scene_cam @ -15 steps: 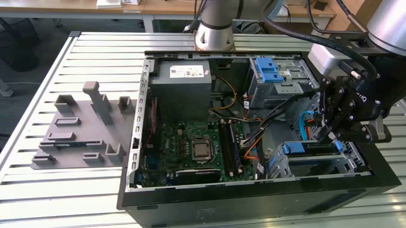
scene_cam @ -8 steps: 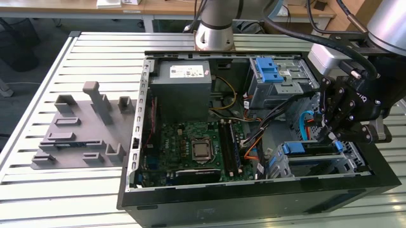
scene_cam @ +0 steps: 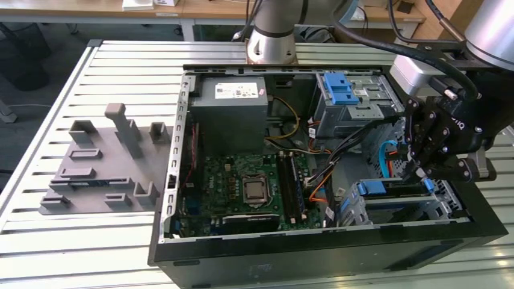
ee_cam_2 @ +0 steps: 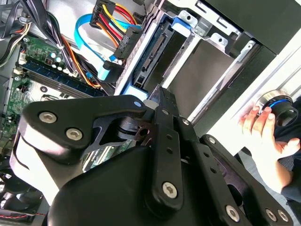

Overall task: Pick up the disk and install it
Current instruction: 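Insert the first disk wire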

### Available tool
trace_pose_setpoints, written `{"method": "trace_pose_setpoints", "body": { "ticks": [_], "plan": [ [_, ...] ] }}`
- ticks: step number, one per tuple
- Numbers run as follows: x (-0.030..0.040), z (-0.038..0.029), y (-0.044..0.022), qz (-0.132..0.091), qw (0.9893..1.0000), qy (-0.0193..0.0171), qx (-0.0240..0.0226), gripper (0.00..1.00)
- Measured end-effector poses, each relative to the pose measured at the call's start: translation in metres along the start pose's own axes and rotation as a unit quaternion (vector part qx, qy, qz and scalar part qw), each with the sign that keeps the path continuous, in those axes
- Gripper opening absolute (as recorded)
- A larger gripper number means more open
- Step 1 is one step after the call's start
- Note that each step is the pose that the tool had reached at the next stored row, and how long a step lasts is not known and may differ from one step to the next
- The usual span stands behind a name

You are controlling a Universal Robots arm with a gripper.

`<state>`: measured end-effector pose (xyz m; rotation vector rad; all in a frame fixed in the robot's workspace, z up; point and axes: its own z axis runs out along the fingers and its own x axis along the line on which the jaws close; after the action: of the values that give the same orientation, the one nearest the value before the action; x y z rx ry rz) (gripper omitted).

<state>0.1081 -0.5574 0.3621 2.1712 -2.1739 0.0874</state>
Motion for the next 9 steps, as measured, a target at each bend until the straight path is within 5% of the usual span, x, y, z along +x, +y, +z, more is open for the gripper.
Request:
{"method": "trace_pose_setpoints", "body": {
  "ticks": [9],
  "plan": [
    [0.0, 0.0, 0.0, 0.0, 1.0, 0.0034, 0.0, 0.11]
  ]
}}
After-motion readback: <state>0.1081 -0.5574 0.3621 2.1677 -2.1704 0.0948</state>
